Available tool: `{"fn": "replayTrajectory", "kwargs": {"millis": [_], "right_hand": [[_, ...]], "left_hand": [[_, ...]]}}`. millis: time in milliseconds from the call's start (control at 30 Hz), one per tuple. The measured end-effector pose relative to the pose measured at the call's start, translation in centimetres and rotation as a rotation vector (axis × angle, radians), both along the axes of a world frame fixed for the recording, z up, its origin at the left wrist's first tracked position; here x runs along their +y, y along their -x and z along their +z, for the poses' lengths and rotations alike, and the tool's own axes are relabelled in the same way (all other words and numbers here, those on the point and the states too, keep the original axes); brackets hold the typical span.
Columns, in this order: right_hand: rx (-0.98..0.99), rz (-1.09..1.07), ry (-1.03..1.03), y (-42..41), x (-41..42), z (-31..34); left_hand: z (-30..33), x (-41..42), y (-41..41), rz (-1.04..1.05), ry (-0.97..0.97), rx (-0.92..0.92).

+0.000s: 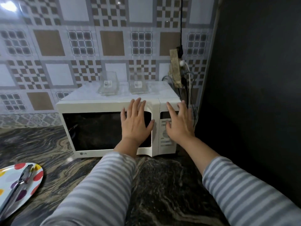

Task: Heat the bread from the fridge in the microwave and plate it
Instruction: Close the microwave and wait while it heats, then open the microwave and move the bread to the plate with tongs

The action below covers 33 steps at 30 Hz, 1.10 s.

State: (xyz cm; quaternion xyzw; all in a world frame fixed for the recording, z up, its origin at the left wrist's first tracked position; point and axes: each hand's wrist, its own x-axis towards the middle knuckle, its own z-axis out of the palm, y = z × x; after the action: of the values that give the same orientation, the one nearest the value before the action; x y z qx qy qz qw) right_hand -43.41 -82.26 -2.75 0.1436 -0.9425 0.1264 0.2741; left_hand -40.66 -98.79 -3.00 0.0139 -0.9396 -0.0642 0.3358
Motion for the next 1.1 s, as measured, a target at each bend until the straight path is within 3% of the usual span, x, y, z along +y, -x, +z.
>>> {"fn": "replayTrajectory", "kwargs": {"millis": [200,633,767,1100], "right_hand": [[-0.050,0.102,-0.063,3.5,-0.7,3.0],[-0.058,0.160,-0.102,4.8,-0.4,3.1],[-0.062,0.154,-0.093,5.0,-0.4,3.1],[-0.090,0.170,-0.097,5.0,-0.1,3.4]], "left_hand": [[2.8,0.1,2.7,-0.002,0.063,-0.133],[3.2,0.0,4.0,0.029,0.178,-0.018],[4.4,0.0,4.6,0.050,0.250,-0.055],[5.0,-0.2,4.7,-0.010,0.223,-0.131]]}}
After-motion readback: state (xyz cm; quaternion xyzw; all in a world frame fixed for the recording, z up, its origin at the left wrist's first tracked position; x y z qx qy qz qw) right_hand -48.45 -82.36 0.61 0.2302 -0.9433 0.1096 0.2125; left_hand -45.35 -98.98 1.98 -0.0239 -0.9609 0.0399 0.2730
